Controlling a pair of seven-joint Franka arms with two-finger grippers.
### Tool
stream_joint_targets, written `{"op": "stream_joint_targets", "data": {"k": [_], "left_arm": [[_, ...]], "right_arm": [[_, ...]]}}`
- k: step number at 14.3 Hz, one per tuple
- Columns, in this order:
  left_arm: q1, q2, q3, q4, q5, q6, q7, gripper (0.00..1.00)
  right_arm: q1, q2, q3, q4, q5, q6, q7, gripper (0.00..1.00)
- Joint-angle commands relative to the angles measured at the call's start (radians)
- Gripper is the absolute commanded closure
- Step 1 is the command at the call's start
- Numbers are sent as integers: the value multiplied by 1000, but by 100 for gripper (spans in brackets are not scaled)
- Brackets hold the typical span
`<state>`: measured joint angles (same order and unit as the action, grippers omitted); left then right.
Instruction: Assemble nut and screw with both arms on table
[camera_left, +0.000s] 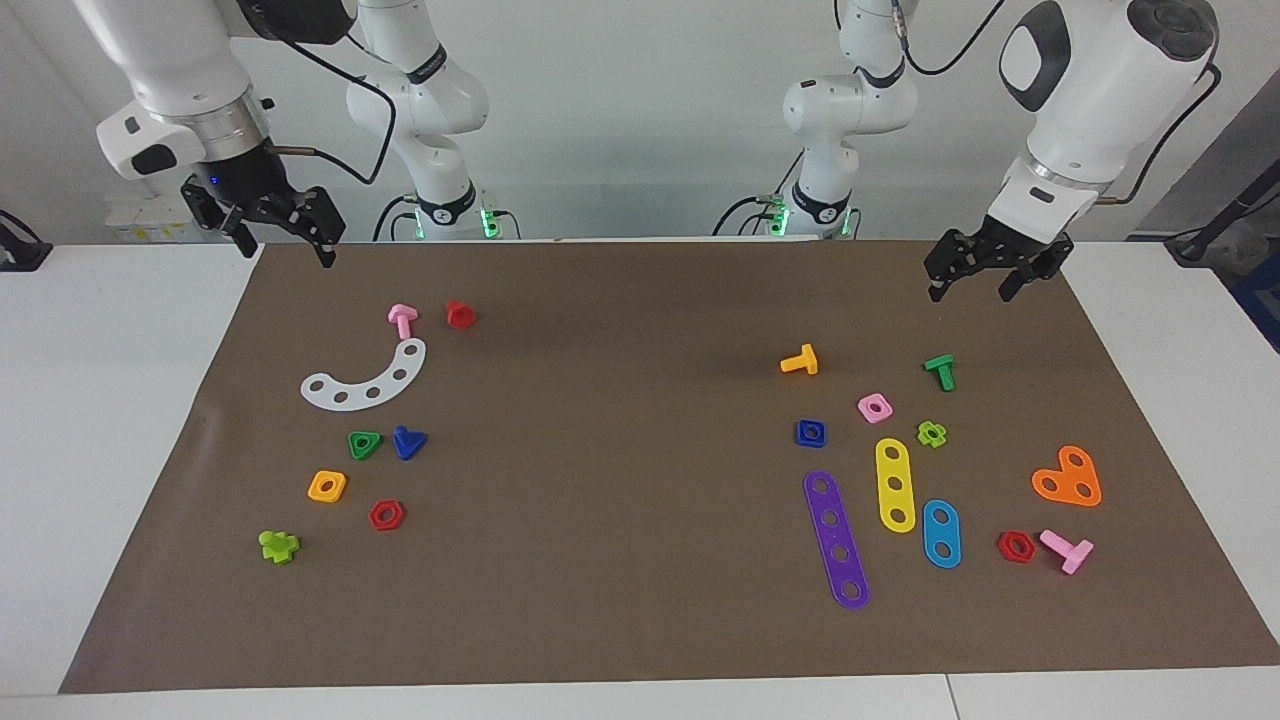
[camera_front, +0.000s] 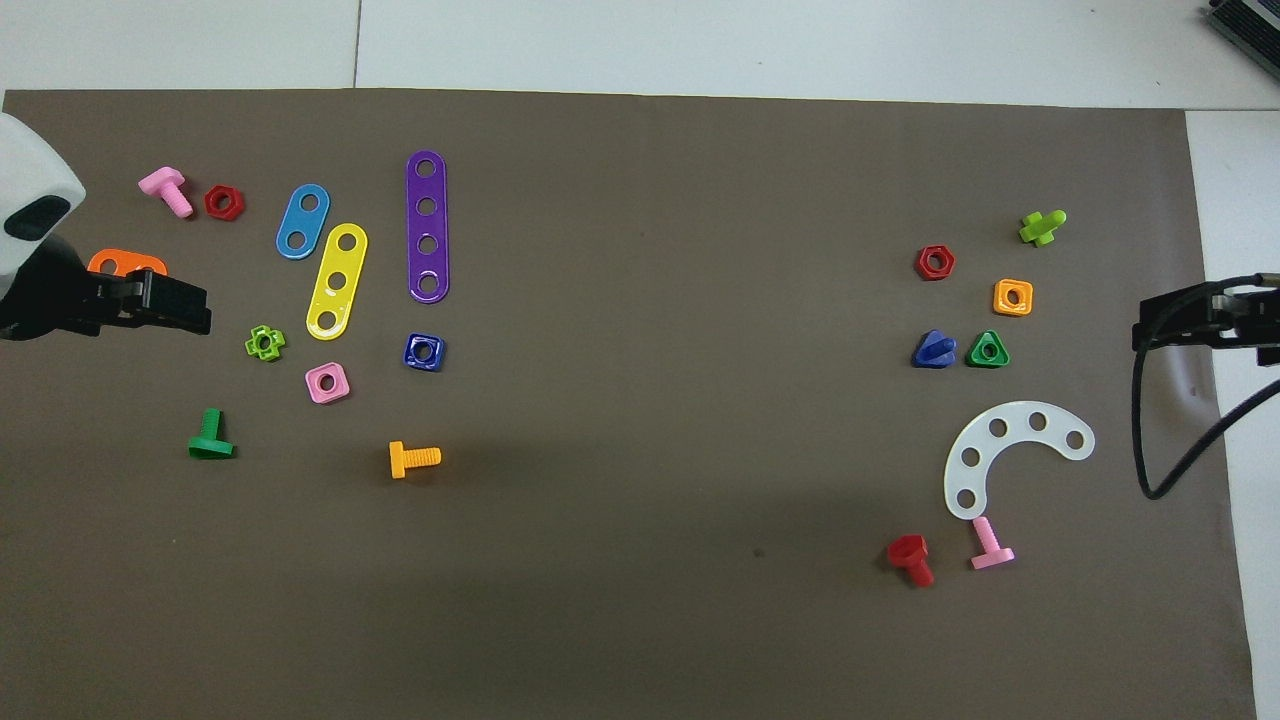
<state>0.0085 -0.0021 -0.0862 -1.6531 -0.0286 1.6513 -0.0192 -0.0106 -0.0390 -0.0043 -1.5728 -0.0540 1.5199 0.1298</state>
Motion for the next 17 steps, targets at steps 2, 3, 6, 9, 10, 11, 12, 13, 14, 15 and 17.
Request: {"op": "stream_joint_targets", "data": {"k": [2,3,6,9,10,11,12,13,14,15,17], "left_arm": [[13,-12,-7,-10,10,-10,4,0],[13,-12,-7,-10,10,-10,4,0],[13,-12,-7,-10,10,-10,4,0],[13,-12,-7,-10,10,-10,4,0],[13,-12,-7,-10,10,-10,4,0],[13,-12,-7,-10,10,-10,4,0],[13,-12,-7,-10,10,-10,4,0],[13,-12,-7,-10,10,-10,4,0],[13,-12,-7,-10,10,-10,4,0],[13,-12,-7,-10,10,-10,4,0],[13,-12,-7,-10,10,-10,4,0]], "right_arm": [[-9,-12,10,-9,6,16,-4,0],[-8,-13,9,-12,6,14,-3,0],[-8,-25,10,-45,6,28,20,0],[-9,-10,10,-53,10,72,2,0],[-9,-2,10,-78,11,124,-12,0],[-8,-8,12,-142,13,199,-33,0],[-6,-6,12,-185,26,245,-70,0],[-8,4,12,-214,75,282,-106,0],[-8,22,10,-242,88,333,-134,0],[-8,36,12,-280,88,391,-154,0],[10,91,12,-318,91,512,-165,0]]}}
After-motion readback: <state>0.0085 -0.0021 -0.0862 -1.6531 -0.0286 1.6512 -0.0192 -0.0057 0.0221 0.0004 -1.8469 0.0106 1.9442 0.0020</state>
